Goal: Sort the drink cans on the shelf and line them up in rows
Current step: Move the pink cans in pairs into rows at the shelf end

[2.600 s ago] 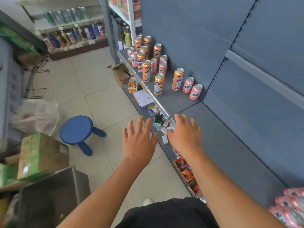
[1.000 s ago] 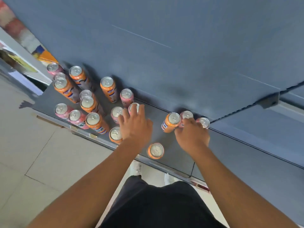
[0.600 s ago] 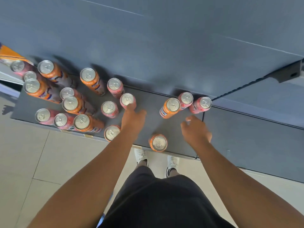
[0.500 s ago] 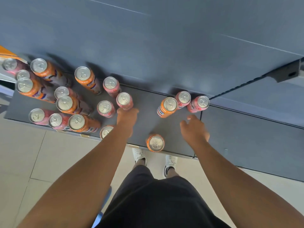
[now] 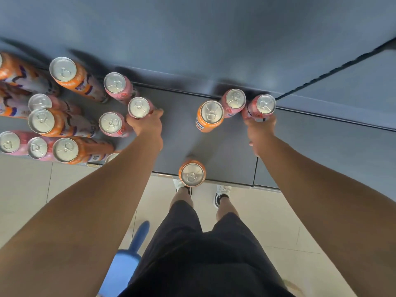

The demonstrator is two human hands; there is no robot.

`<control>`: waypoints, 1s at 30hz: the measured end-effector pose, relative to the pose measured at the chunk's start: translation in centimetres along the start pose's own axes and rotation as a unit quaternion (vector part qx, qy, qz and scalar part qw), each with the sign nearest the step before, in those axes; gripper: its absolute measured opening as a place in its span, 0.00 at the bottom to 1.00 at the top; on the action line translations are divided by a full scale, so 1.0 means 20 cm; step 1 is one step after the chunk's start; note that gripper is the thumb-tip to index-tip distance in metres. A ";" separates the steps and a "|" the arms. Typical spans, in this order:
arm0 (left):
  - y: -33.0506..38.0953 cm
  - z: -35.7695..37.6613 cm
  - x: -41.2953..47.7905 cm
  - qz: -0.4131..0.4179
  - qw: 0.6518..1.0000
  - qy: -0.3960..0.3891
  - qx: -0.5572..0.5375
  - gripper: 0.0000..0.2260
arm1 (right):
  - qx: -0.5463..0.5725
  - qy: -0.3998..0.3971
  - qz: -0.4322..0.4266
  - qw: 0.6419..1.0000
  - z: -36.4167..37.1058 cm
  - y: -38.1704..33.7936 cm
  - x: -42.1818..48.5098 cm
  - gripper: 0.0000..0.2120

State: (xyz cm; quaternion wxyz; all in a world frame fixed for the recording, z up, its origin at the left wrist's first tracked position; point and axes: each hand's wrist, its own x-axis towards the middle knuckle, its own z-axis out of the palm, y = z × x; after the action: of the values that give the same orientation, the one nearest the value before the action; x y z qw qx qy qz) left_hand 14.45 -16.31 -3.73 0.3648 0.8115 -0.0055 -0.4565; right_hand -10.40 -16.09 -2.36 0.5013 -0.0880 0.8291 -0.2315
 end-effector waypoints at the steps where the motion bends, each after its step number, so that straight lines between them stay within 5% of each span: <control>1: -0.01 0.01 0.01 0.019 0.999 0.036 0.030 0.28 | 0.007 0.006 -0.012 1.000 0.01 0.00 0.04 0.27; 5: -0.09 0.05 0.03 0.069 0.994 0.056 -0.055 0.36 | -0.035 0.020 -0.093 0.995 0.02 0.02 0.16 0.32; 14: -0.09 0.04 0.01 0.111 0.990 0.056 -0.064 0.30 | 0.009 -0.036 -0.168 0.985 -0.03 0.09 0.19 0.27; 20: -0.04 -0.08 -0.20 0.162 0.986 -0.013 -0.035 0.23 | 0.015 -0.011 -0.169 0.985 -0.11 0.14 -0.07 0.10; 30: 0.13 -0.31 -0.73 0.199 0.961 -0.177 -0.069 0.13 | 0.119 -0.111 -0.163 0.973 -0.33 0.10 -0.57 0.21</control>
State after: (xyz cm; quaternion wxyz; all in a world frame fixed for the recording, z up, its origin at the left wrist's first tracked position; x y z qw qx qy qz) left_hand 11.39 -9.67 10.49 0.4967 0.6733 -0.1999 -0.5100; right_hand -10.45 -8.14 8.39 0.5523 -0.1870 0.7093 -0.3961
